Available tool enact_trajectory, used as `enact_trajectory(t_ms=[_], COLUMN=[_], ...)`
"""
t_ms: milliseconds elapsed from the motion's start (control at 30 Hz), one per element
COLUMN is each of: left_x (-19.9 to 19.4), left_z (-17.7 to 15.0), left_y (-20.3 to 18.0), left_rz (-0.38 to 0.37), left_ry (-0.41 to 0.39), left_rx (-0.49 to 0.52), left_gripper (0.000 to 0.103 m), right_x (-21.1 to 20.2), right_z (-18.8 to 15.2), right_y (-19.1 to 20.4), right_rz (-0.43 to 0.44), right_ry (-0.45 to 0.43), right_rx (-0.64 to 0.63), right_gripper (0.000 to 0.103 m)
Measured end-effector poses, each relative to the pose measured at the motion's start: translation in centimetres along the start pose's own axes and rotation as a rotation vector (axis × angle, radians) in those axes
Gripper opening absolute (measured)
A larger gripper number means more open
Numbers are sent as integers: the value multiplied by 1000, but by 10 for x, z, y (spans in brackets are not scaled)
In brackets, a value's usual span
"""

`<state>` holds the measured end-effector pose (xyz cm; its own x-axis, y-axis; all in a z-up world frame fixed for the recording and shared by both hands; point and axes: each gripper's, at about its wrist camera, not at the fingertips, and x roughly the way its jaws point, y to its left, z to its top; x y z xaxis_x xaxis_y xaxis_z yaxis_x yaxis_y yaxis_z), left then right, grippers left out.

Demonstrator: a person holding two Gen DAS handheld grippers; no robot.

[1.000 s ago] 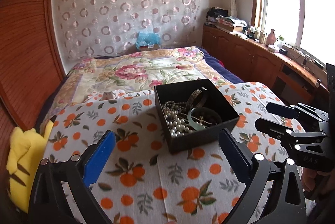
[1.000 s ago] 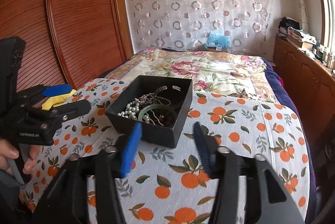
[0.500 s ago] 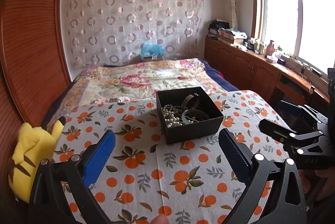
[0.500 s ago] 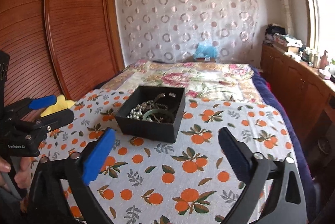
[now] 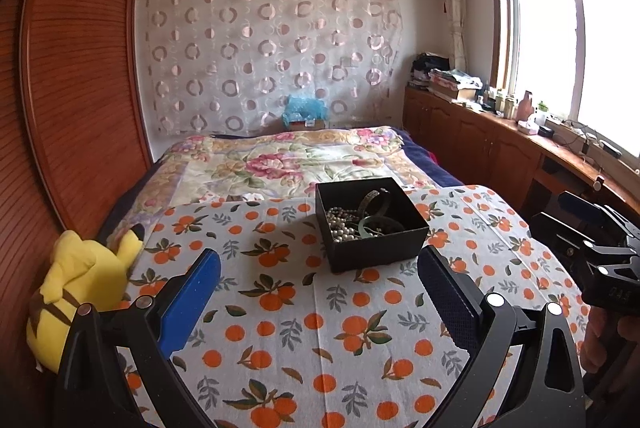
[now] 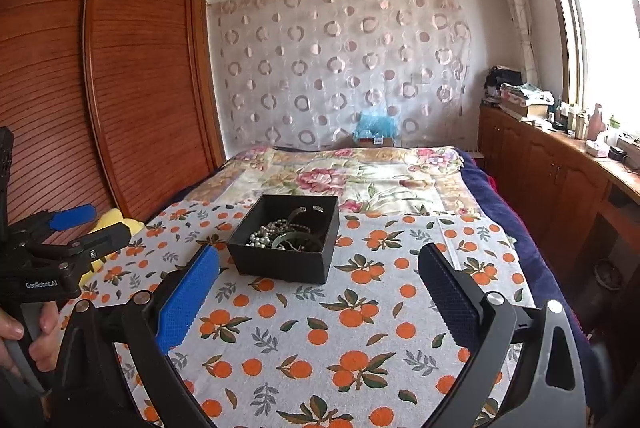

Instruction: Organize jewelry

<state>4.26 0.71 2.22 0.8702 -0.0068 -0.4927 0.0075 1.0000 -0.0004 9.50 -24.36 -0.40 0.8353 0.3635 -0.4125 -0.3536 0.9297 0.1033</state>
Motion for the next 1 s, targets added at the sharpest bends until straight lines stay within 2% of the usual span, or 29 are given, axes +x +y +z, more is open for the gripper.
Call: enact_trajectory(t_ms=[1000], left_x=[-7], left_z=[0], left_y=[-4], left_rz=[-3], left_ry=[-6], left_rx=[5], left_gripper=[95], right_x=[1], right_z=[-2], right_y=[0], right_rz=[2], right_ry=[4], right_rx=[1], right_gripper=[100])
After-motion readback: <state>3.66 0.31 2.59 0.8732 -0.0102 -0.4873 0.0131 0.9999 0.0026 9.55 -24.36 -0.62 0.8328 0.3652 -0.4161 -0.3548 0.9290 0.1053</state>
